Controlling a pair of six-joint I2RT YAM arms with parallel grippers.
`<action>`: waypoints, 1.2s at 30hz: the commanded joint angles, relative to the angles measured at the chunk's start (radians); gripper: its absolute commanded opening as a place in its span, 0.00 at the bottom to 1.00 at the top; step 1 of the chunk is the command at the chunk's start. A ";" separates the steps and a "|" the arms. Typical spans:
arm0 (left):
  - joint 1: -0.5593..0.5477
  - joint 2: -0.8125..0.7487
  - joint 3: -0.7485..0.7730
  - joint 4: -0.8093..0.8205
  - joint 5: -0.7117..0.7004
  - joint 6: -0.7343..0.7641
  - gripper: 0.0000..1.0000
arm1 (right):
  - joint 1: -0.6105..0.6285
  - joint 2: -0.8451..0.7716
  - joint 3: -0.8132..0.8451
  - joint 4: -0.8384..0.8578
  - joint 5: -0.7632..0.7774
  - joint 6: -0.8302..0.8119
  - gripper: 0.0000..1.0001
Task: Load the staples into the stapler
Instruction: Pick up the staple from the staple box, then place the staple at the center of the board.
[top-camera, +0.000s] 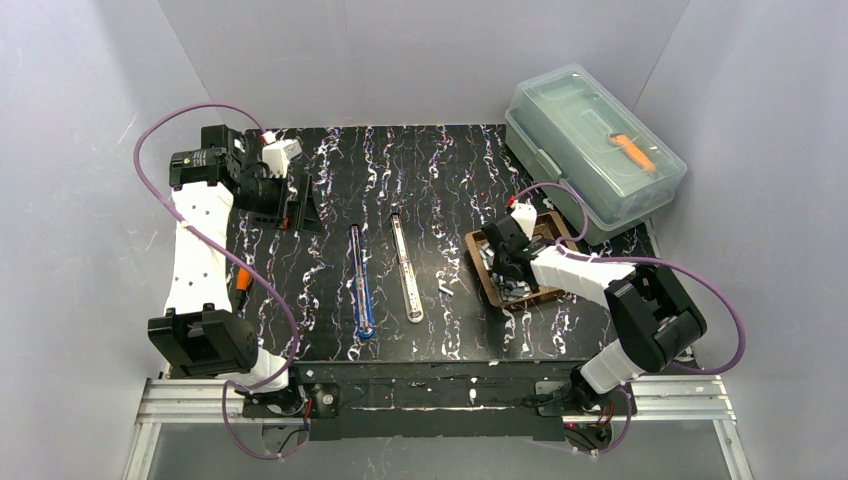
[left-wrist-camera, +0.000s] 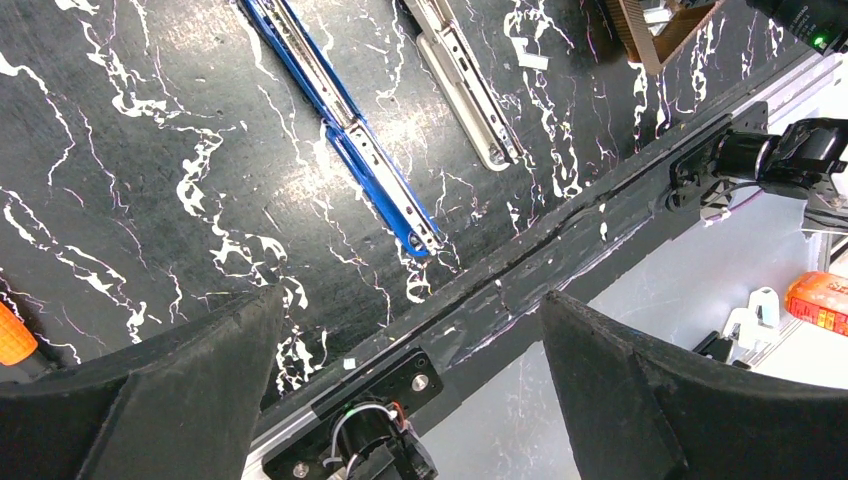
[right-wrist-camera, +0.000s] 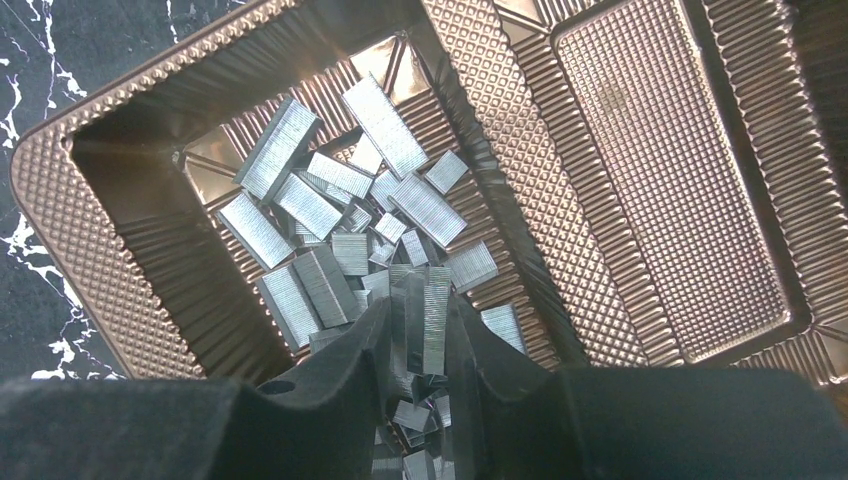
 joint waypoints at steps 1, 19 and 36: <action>-0.003 -0.017 0.019 -0.034 0.020 0.016 0.99 | -0.004 0.008 -0.027 0.013 -0.023 0.020 0.30; -0.001 -0.006 0.023 -0.038 0.030 0.014 0.99 | -0.005 -0.126 0.047 -0.077 -0.038 -0.016 0.17; -0.002 0.022 0.016 -0.018 0.066 -0.015 0.99 | 0.131 -0.090 0.238 -0.123 -0.111 -0.033 0.16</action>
